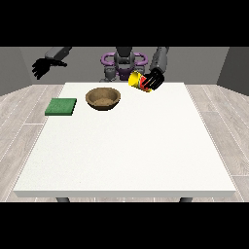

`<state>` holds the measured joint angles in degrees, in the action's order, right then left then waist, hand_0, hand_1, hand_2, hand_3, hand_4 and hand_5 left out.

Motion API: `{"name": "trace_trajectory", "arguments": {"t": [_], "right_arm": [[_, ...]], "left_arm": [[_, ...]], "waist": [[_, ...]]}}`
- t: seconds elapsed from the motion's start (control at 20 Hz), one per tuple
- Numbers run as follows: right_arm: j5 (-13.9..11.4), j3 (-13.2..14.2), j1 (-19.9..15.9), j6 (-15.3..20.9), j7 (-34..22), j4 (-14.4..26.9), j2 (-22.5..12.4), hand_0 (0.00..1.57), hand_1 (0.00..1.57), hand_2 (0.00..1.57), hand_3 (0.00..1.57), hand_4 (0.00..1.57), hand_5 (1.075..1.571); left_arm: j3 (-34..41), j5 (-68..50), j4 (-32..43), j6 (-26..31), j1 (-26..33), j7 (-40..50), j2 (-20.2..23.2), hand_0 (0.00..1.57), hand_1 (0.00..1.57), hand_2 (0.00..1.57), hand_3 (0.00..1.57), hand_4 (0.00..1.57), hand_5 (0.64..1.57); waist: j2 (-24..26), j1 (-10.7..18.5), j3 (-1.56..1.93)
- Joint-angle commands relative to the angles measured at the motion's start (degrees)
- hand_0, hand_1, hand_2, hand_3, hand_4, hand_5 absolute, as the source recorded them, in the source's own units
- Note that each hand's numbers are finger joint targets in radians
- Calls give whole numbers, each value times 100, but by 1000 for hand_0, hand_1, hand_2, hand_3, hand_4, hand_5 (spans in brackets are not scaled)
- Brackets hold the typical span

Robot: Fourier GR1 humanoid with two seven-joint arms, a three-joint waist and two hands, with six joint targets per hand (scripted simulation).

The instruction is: Pick the cup and pour the ball into the bowl, then pick the bowl and place it on the pad

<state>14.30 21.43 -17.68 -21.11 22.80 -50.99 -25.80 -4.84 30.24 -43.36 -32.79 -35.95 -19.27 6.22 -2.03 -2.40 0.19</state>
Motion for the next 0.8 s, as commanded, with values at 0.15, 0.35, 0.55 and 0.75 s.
{"name": "trace_trajectory", "arguments": {"t": [0.15,0.35,0.55,0.75], "right_arm": [[-182,97,309,43,612,715,34,0,0,0,0,0,1558],[-68,347,206,-272,804,1246,-405,0,0,83,0,0,1554],[-168,279,313,-104,1025,1358,-233,0,0,0,0,0,1552],[-198,126,-10,-404,751,1306,-402,0,0,0,0,0,1547]], "left_arm": [[-887,1388,-123,-119,-201,1536,-326,1367,1367,1571,1571,1114,1566],[-1129,1833,-555,306,-372,1994,-425,1367,1367,1571,1571,1114,1566],[-1371,2383,-707,279,-150,2208,-423,1279,1279,1571,1571,1000,1569],[-2160,3069,-561,39,-352,3295,-616,937,937,1571,1571,910,1571]], "waist": [[369,478,-11],[265,671,-12],[309,645,-14],[288,212,-14]]}}
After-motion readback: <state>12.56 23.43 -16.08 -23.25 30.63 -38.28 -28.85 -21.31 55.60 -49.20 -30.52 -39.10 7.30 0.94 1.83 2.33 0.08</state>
